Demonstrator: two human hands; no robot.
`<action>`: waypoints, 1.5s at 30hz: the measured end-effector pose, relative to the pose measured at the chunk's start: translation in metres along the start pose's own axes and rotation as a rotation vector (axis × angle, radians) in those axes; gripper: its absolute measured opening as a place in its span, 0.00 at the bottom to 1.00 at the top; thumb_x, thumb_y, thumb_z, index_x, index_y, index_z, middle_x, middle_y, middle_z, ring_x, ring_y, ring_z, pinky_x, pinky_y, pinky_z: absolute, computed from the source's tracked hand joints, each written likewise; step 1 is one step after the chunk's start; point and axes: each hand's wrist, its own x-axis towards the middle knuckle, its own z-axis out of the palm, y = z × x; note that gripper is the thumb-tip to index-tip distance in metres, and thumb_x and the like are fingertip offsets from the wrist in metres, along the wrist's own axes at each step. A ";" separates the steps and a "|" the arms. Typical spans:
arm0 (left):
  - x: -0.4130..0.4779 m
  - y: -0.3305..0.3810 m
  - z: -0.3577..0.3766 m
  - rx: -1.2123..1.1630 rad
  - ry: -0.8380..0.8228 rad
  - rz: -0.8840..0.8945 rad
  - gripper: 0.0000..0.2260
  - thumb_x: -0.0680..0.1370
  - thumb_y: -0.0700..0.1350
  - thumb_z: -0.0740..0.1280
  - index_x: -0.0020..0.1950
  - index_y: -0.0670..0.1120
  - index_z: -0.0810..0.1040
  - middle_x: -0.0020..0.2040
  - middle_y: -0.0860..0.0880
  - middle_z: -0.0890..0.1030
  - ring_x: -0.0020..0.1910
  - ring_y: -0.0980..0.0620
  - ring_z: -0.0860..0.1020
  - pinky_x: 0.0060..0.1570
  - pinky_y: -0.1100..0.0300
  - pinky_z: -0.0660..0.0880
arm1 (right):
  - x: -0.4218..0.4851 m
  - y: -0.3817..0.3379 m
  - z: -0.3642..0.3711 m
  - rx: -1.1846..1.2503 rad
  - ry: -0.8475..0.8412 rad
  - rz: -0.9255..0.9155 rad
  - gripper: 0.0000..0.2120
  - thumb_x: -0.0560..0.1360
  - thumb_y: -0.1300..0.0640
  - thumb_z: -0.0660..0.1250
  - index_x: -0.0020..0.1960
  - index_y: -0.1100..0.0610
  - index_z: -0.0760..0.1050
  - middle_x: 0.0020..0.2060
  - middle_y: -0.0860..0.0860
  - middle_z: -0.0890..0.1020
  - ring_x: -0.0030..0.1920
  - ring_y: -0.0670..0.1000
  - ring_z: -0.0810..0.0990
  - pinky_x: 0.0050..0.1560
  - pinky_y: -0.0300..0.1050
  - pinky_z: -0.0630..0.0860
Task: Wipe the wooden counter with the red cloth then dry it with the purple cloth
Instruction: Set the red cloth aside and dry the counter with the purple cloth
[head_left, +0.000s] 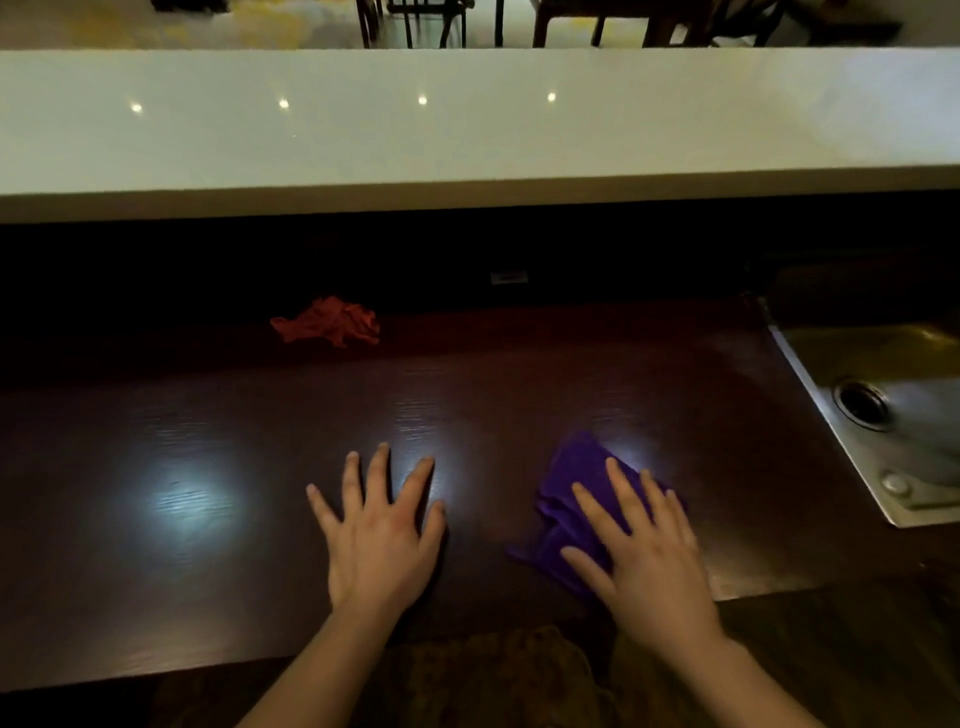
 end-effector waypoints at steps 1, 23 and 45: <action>0.000 0.001 0.000 -0.002 0.001 -0.005 0.25 0.77 0.64 0.49 0.74 0.63 0.63 0.78 0.45 0.61 0.78 0.40 0.51 0.70 0.28 0.44 | 0.006 0.023 -0.002 -0.003 -0.002 0.011 0.33 0.75 0.26 0.46 0.76 0.38 0.59 0.79 0.51 0.58 0.75 0.64 0.61 0.73 0.64 0.59; 0.001 -0.004 -0.011 -0.068 -0.045 0.007 0.24 0.77 0.60 0.50 0.74 0.66 0.59 0.80 0.52 0.58 0.79 0.47 0.48 0.72 0.35 0.42 | 0.089 -0.100 -0.009 0.019 -0.090 -0.024 0.32 0.77 0.32 0.41 0.79 0.42 0.53 0.80 0.51 0.48 0.79 0.63 0.46 0.76 0.66 0.46; -0.016 -0.319 -0.096 -0.095 -0.013 -0.207 0.22 0.75 0.59 0.63 0.70 0.64 0.71 0.76 0.49 0.67 0.75 0.43 0.63 0.67 0.31 0.60 | 0.183 -0.330 -0.014 -0.021 -0.004 -0.307 0.38 0.77 0.34 0.29 0.74 0.43 0.67 0.77 0.48 0.63 0.76 0.59 0.62 0.73 0.60 0.60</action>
